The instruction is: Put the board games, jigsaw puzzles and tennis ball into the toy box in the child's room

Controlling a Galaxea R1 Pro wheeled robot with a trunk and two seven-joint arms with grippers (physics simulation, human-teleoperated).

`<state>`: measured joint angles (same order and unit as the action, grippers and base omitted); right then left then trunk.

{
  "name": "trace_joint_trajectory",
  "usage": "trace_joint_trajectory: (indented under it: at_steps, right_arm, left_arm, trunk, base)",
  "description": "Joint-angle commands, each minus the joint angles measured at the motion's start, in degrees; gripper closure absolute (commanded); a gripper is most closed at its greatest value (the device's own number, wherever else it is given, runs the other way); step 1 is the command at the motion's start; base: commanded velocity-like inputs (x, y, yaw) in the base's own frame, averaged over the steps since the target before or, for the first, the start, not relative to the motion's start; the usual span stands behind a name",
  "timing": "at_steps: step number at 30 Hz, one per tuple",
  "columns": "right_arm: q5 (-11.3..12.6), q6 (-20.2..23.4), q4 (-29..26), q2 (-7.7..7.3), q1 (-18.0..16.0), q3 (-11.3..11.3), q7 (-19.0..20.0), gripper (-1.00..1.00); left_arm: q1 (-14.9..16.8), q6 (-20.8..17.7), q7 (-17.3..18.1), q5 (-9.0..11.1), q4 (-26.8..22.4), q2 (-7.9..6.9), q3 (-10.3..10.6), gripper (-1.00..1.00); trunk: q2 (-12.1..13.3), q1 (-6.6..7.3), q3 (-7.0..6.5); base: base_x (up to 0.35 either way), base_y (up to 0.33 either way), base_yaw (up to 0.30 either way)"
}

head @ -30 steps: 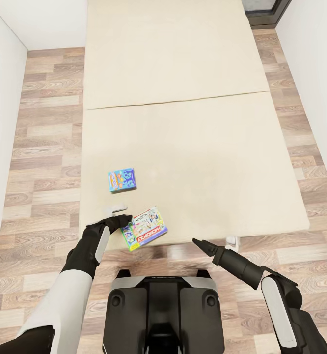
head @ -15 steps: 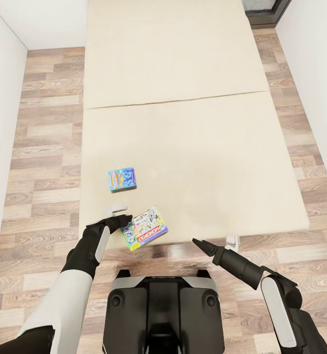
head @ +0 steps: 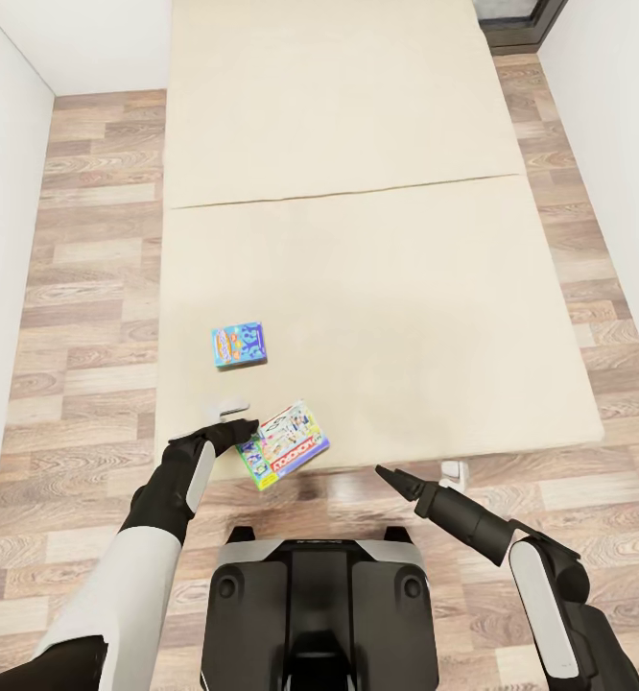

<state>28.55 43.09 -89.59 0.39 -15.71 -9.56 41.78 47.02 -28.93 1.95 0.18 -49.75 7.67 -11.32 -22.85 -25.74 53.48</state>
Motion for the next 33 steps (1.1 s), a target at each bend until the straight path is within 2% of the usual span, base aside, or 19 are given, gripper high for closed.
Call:
trace_joint_trajectory:
  at_steps: [1,33]
  right_arm:
    - [0.1,0.33,0.0,0.04,-0.02,-0.11,0.14,-1.0]
    - [0.32,-2.48,0.12,0.05,-0.02,-0.15,-2.66,-1.0]
  left_arm:
    - [0.0,-0.51,0.07,0.17,0.62,0.06,-0.28,-1.0]
    - [0.0,-0.6,0.07,0.17,0.62,-0.01,-0.31,-1.0]
  trunk:
    - [-0.07,-0.05,0.06]
    - [-0.07,-0.05,0.06]
  base:
    - [-0.003,0.0,0.0]
    - [-0.022,0.0,0.0]
